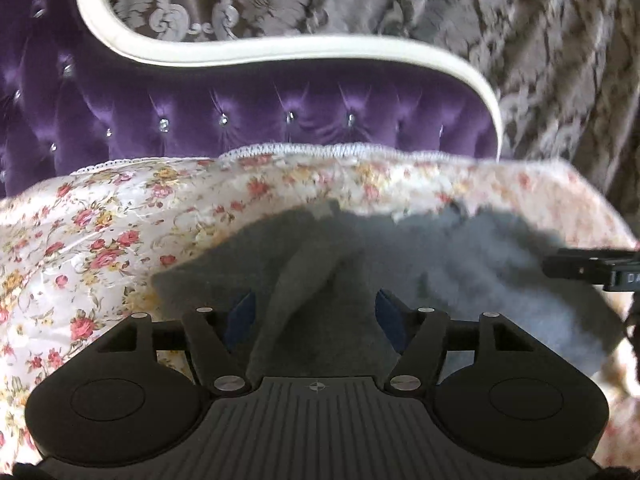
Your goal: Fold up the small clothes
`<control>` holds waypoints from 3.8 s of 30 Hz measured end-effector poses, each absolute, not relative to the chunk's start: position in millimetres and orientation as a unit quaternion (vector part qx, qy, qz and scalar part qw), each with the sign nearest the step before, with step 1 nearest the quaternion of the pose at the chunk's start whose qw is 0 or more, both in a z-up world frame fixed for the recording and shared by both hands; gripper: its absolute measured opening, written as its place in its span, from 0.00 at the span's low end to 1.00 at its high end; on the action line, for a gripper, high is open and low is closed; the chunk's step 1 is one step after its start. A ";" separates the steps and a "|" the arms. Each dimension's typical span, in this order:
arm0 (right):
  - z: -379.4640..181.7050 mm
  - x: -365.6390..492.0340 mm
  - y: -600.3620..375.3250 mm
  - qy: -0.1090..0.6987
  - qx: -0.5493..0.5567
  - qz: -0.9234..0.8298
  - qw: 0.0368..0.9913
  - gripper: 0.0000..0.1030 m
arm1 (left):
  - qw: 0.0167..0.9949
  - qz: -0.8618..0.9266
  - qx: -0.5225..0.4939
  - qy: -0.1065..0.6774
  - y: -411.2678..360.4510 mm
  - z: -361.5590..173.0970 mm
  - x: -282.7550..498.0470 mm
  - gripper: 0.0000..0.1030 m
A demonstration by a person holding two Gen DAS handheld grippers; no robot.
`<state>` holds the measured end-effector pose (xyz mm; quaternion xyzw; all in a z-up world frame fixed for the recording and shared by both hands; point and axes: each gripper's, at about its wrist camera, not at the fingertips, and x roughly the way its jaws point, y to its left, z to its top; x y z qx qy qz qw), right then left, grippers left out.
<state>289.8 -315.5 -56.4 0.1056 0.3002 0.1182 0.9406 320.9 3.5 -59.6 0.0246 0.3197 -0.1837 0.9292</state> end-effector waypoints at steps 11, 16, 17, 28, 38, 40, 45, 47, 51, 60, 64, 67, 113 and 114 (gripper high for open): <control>-80.7 292.2 -296.5 0.339 0.044 0.085 0.936 0.87 | 0.923 -0.100 -0.024 0.370 34.3 -81.7 381.8 0.62; -79.9 291.7 -295.1 0.348 0.042 0.084 0.933 0.90 | 0.921 -0.076 -0.031 0.381 37.6 -80.1 399.1 0.62; -80.4 292.3 -294.2 0.349 0.042 0.084 0.933 0.90 | 0.920 -0.071 -0.028 0.384 36.1 -79.6 401.1 0.62; -78.9 295.5 -295.4 0.359 0.040 0.080 0.929 0.93 | 0.938 -0.110 0.014 0.329 -0.8 -41.1 339.4 0.63; -77.8 296.6 -302.9 0.362 0.045 0.063 0.929 0.96 | 0.923 -0.176 0.068 0.337 -53.7 -59.8 307.1 0.63; -77.9 296.9 -302.6 0.363 0.043 0.063 0.929 0.96 | 0.916 -0.180 0.076 0.350 -62.4 -68.3 309.1 0.64; -76.9 297.5 -306.9 0.368 0.042 0.059 0.927 0.96 | 0.919 -0.161 0.080 0.351 -60.4 -84.0 310.4 0.78; -76.9 298.0 -310.4 0.370 0.044 0.055 0.927 0.96 | 0.918 -0.169 0.058 0.355 -51.9 -81.6 312.4 0.78; -77.4 298.4 -314.2 0.371 0.048 0.054 0.926 0.96 | 0.921 -0.153 0.021 0.359 -28.1 -74.1 318.9 0.77; -76.9 298.8 -312.5 0.372 0.044 0.054 0.925 0.97 | 0.913 -0.089 -0.120 0.379 38.5 -67.4 357.0 0.76; -76.5 299.1 -313.2 0.373 0.045 0.055 0.925 0.97 | 0.913 -0.071 -0.156 0.371 54.5 -61.2 353.9 0.76; -75.2 299.4 -315.1 0.372 0.052 0.056 0.925 0.97 | 0.918 -0.079 -0.132 0.365 50.6 -56.5 334.8 0.76; -86.1 287.5 -443.0 0.400 0.371 0.059 0.836 1.00 | 0.890 -0.120 0.075 0.433 -118.3 -73.9 376.5 0.82; -87.7 288.1 -443.1 0.404 0.367 0.058 0.836 1.00 | 0.890 -0.122 0.068 0.433 -115.7 -71.6 373.7 0.82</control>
